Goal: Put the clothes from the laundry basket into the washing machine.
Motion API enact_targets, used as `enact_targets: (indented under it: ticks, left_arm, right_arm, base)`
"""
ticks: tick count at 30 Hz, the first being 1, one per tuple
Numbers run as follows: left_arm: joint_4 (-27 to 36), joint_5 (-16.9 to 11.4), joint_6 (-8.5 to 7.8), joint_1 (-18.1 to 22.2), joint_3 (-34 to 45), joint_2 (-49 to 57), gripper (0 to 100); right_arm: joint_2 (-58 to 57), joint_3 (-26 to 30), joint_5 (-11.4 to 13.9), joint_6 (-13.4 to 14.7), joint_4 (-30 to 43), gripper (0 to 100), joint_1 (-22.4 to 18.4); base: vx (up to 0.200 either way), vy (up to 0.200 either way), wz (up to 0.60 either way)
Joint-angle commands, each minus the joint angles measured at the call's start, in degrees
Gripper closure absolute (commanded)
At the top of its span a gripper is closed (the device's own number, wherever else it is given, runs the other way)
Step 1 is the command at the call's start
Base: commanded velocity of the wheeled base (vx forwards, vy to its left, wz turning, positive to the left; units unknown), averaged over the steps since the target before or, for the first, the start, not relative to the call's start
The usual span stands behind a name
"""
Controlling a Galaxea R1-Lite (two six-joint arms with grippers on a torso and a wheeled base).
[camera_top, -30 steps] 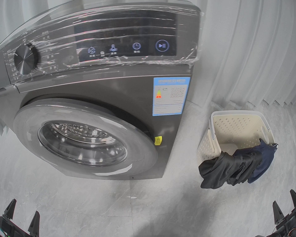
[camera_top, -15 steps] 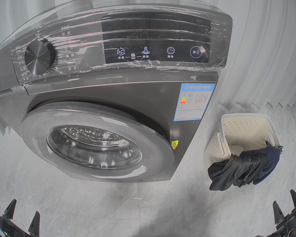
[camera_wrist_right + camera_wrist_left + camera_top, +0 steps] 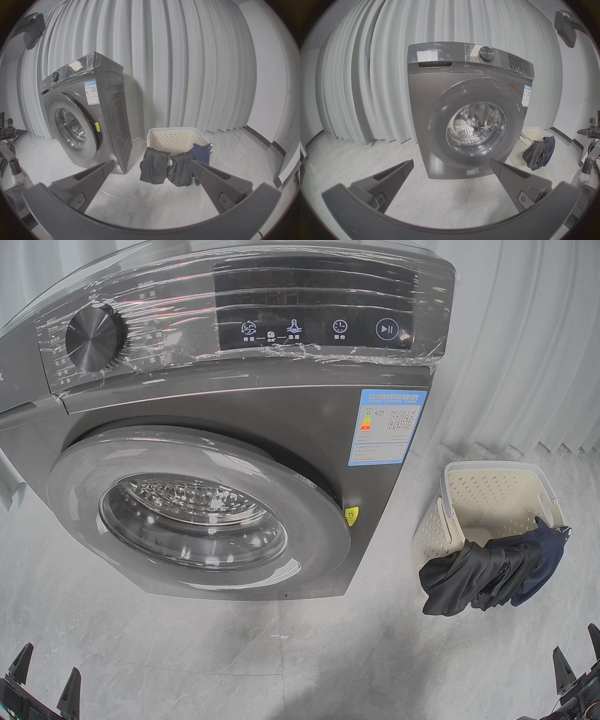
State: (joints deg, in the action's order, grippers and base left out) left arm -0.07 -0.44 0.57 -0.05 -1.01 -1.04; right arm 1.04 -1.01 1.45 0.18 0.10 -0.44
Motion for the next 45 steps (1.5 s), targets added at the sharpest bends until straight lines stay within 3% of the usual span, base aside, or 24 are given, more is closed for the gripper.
enact_targets:
  ticks: [1,9,21,33,45]
  left_arm:
    - [-0.01,-0.09,0.04,-0.04,1.01,0.68,0]
    - [-0.01,0.00,0.04,-0.04,1.01,0.68,0]
    - [-0.01,0.00,-0.05,-0.04,1.01,0.68,0]
    - [-0.01,0.00,0.04,-0.04,1.01,0.68,0]
    - [-0.01,0.00,-0.05,0.05,1.01,0.68,0]
  right_arm:
    - [-0.25,1.01,0.04,-0.09,-0.01,0,-0.09]
    - [-0.25,1.01,0.04,-0.09,-0.01,0,-0.09]
    - [-0.25,1.01,0.04,-0.09,-0.01,0,-0.09]
    - [-0.25,1.01,0.04,-0.09,-0.01,0,-0.09]
    - [-0.25,1.01,0.04,-0.09,-0.01,0,-0.09]
  base:
    - [0.000,0.200,0.00]
    - [0.000,0.200,0.00]
    - [0.000,0.000,0.00]
    - [0.000,0.200,0.00]
    - [0.000,0.000,0.10]
